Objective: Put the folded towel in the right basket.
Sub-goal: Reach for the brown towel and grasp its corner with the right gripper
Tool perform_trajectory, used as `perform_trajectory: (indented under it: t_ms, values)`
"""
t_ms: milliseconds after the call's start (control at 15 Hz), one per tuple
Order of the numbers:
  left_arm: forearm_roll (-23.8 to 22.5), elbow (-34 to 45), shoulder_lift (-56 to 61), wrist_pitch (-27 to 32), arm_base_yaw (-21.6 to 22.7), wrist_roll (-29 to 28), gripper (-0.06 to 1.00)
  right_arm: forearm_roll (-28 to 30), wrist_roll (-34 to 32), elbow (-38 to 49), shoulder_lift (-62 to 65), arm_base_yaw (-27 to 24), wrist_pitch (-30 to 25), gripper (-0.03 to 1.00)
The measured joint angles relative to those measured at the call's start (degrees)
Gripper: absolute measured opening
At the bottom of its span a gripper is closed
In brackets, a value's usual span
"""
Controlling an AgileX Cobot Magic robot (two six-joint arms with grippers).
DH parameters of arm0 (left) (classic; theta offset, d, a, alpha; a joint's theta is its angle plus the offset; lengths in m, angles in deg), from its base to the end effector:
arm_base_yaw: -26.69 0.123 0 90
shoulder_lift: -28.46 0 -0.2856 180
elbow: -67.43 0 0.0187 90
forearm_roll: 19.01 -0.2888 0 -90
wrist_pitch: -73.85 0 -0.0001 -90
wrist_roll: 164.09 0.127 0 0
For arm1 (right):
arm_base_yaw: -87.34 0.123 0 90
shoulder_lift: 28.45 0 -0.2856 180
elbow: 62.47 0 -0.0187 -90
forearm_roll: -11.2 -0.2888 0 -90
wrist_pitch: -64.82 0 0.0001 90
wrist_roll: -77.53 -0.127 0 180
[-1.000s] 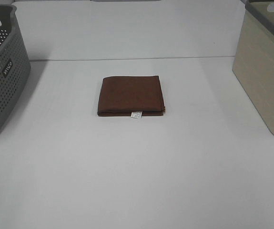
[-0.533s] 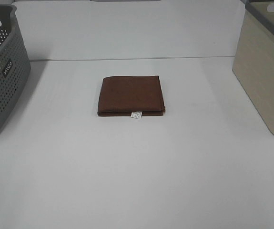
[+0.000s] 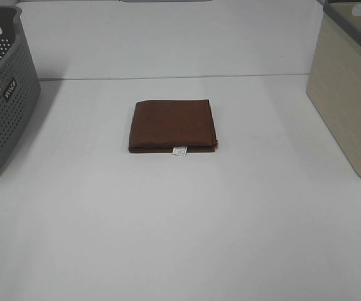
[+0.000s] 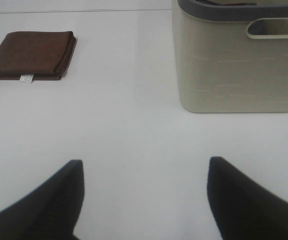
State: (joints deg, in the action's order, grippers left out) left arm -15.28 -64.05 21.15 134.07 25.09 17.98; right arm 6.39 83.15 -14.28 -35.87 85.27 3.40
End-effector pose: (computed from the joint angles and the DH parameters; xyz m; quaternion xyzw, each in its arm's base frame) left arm 0.0589 -0.0088 0.2813 0.0284 0.8474 -0.0303 0.5294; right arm 0.0577 0.0073 0.2810 -0.0285 0.8516 0.0068 0.5235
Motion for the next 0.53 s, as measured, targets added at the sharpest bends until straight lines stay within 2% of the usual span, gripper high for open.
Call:
perform_trajectory:
  t_ms: [533]
  values:
    - [0.0,0.0,0.0,0.0,0.0,0.0,0.98,0.0,0.0,0.0,0.0,0.0,0.0,0.66]
